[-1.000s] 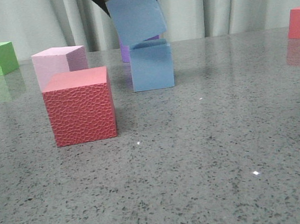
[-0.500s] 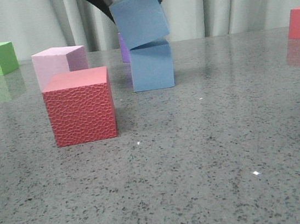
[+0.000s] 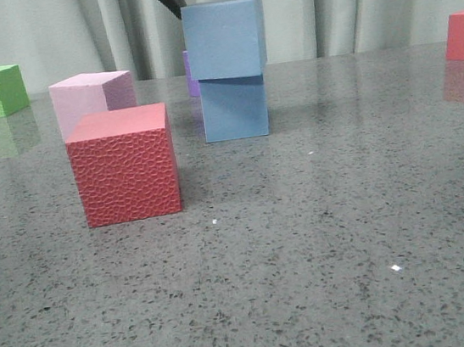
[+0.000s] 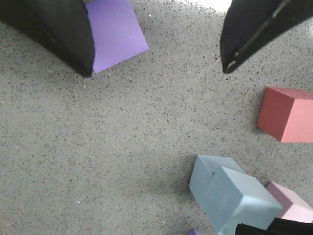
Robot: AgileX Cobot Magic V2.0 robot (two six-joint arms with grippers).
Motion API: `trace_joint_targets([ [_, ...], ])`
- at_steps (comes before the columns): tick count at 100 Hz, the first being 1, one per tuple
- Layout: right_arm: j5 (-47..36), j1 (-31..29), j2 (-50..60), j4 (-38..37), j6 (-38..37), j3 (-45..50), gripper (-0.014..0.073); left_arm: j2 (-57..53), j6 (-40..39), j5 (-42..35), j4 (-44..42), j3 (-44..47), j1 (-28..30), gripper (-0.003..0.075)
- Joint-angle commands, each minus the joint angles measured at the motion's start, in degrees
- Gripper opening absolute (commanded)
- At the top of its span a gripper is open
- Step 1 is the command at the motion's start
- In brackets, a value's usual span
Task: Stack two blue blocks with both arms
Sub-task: 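Raise the left gripper away from the stacked cubes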
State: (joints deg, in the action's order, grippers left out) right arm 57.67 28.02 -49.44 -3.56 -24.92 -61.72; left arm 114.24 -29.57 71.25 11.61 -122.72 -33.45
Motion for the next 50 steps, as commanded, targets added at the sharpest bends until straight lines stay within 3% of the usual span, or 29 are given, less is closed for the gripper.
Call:
trace_joint_targets([
  [1, -3.31, -0.1, 0.58, -1.12, 0.53, -1.29, 0.0535, -3.34, 0.11, -1.49, 0.36, -1.97, -0.51, 0.0504],
  [18, -3.22, -0.1, 0.73, -1.12, 0.53, -1.29, 0.0535, -4.37, 0.25, -0.19, -1.23, -1.97, -0.59, 0.0503],
  [50, -3.22, -0.1, 0.81, -1.64, 0.53, -1.29, 0.0535, -10.59, 1.96, 1.42, -12.81, -1.54, -4.13, 0.0503],
])
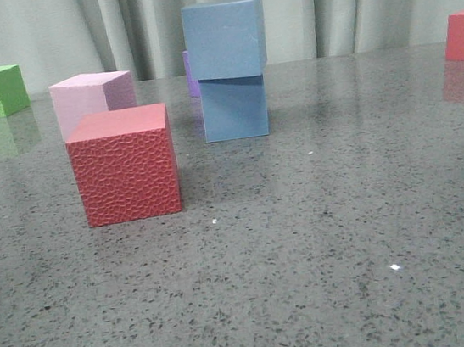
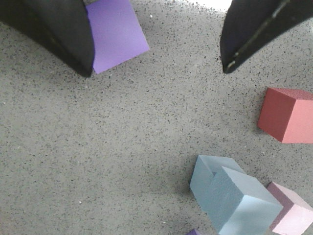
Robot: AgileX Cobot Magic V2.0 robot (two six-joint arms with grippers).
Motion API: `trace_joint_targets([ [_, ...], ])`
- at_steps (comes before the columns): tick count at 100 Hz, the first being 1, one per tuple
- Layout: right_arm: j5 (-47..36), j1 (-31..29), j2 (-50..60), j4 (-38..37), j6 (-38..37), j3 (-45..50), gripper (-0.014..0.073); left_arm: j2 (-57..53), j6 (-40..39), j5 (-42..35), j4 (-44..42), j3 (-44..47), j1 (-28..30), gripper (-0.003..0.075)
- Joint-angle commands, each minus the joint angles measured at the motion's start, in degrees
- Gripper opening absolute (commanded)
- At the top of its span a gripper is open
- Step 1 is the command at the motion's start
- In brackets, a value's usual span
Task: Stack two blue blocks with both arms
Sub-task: 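Raise the left gripper away from the stacked cubes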
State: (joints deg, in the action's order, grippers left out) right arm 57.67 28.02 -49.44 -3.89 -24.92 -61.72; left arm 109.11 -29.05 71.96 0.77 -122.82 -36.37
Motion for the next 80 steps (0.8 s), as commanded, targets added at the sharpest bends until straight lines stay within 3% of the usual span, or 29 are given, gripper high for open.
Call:
trace_joint_targets([
  [1, -3.28, -0.1, 0.81, -1.36, 0.53, -1.29, 0.0535, -5.77, 1.62, 0.72, -1.97, -1.42, -1.21, 0.0503],
  [21, -5.08, -0.1, 3.3, -4.35, 0.53, -1.29, 0.0533, -11.86, 2.37, 0.72, -6.2, 4.46, -1.31, 0.0502],
  [31, -5.13, -0.1, 5.61, -7.06, 0.53, -1.29, 0.0485, -16.52, 2.5, -0.27, -9.17, 9.6, -1.31, 0.0469],
  [47, -4.63, -0.1, 9.35, -9.05, 0.53, -0.94, 0.0296, -25.63, 2.5, -7.23, -10.02, 20.19, -1.31, 0.0318],
  [67, -4.69, -0.1, 13.34, -9.61, -0.03, 1.55, -0.0057, -37.25, 2.5, -17.16, -12.73, 34.58, -1.31, 0.0067],
  [75, -5.4, -0.1, 15.01, -9.75, -0.36, 3.54, -0.0064, -42.07, 2.5, -20.77, -12.95, 40.03, -1.31, -0.0021],
  [80, -6.25, -0.1, 16.13, -10.4, -0.36, 4.88, -0.0064, -44.74, 2.5, -22.57, -13.32, 43.4, -1.31, -0.0019],
])
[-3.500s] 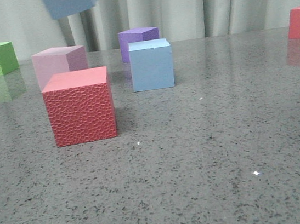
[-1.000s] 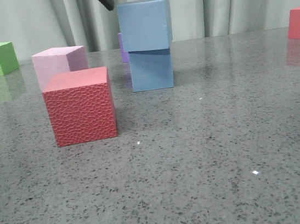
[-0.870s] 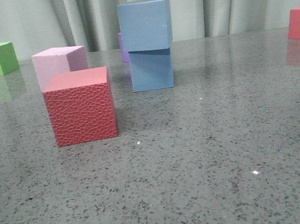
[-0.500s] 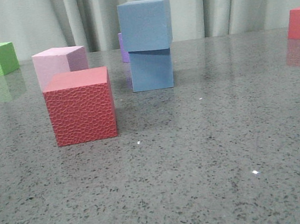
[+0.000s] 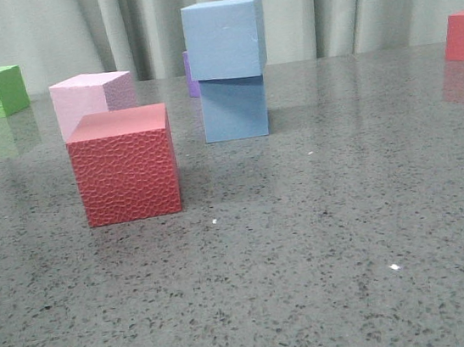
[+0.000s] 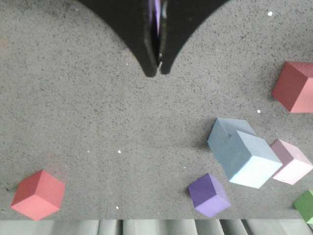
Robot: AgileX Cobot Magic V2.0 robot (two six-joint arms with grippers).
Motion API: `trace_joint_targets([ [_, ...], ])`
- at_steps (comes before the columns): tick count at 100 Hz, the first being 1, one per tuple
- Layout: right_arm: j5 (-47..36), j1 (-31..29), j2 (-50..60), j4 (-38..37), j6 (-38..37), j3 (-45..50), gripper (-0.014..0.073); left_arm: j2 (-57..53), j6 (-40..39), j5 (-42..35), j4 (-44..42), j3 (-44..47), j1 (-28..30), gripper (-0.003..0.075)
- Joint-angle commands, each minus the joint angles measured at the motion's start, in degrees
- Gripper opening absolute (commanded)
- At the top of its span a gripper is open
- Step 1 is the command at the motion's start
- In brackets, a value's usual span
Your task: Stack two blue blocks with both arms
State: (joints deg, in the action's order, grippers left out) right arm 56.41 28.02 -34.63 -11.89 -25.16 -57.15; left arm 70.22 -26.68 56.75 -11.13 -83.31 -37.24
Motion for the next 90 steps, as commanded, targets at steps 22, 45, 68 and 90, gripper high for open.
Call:
trace_joint_targets([
  [22, -14.76, -0.1, 8.81, -4.7, -0.12, 9.21, -0.0064, -17.42, 0.13, -16.96, -2.9, 18.84, -0.44, -0.0019],
  [45, -23.26, -0.1, 19.18, -5.51, -0.12, 19.43, -0.0064, -28.49, 0.13, -26.28, -4.43, 32.25, -0.44, -0.0019],
  [68, -23.85, -0.1, 27.51, -7.7, -0.12, 25.59, -0.0064, -37.52, 0.13, -31.38, -4.43, 43.89, -0.44, -0.0019],
  [90, -24.18, -0.1, 30.94, -9.1, -0.12, 26.88, -0.0066, -43.88, 0.13, -33.86, -4.56, 50.9, -0.44, -0.0019],
])
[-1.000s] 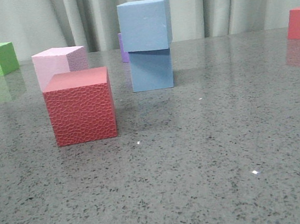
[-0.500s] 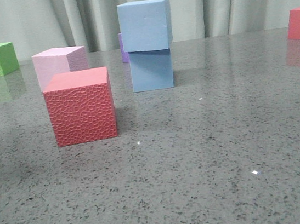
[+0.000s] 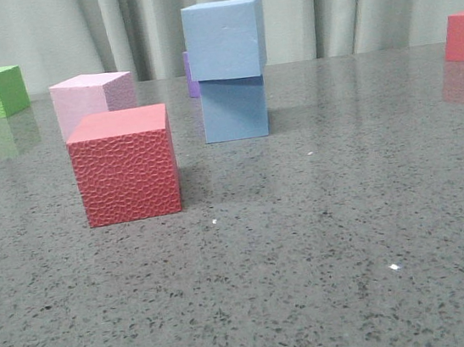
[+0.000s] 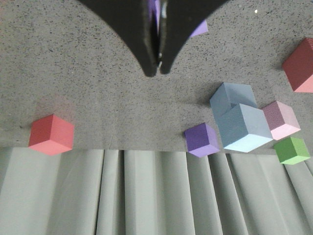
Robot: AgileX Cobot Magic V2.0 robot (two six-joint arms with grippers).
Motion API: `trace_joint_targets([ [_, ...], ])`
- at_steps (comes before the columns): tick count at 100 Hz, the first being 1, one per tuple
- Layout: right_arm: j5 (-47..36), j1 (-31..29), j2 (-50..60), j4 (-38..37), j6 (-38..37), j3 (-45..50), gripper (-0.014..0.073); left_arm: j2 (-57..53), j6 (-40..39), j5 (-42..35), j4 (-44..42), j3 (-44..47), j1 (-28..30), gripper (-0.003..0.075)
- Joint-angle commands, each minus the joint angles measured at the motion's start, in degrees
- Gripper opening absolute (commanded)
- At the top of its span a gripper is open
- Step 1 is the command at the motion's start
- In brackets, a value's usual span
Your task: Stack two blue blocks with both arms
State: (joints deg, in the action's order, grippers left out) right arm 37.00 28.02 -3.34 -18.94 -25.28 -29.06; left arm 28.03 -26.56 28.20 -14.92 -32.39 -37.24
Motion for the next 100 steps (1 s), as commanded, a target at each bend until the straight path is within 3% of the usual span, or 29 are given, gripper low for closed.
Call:
trace_joint_targets([
  [1, -4.72, -0.1, -0.35, -2.05, 0.0, -1.21, -0.0066, -1.92, 0.01, -5.31, -0.78, 0.01, -0.44, -0.0019],
  [100, -4.31, -0.1, -0.35, -2.05, 0.0, -1.1, -0.0066, -2.75, -0.28, -5.53, -0.44, 1.86, 0.94, -0.0019],
])
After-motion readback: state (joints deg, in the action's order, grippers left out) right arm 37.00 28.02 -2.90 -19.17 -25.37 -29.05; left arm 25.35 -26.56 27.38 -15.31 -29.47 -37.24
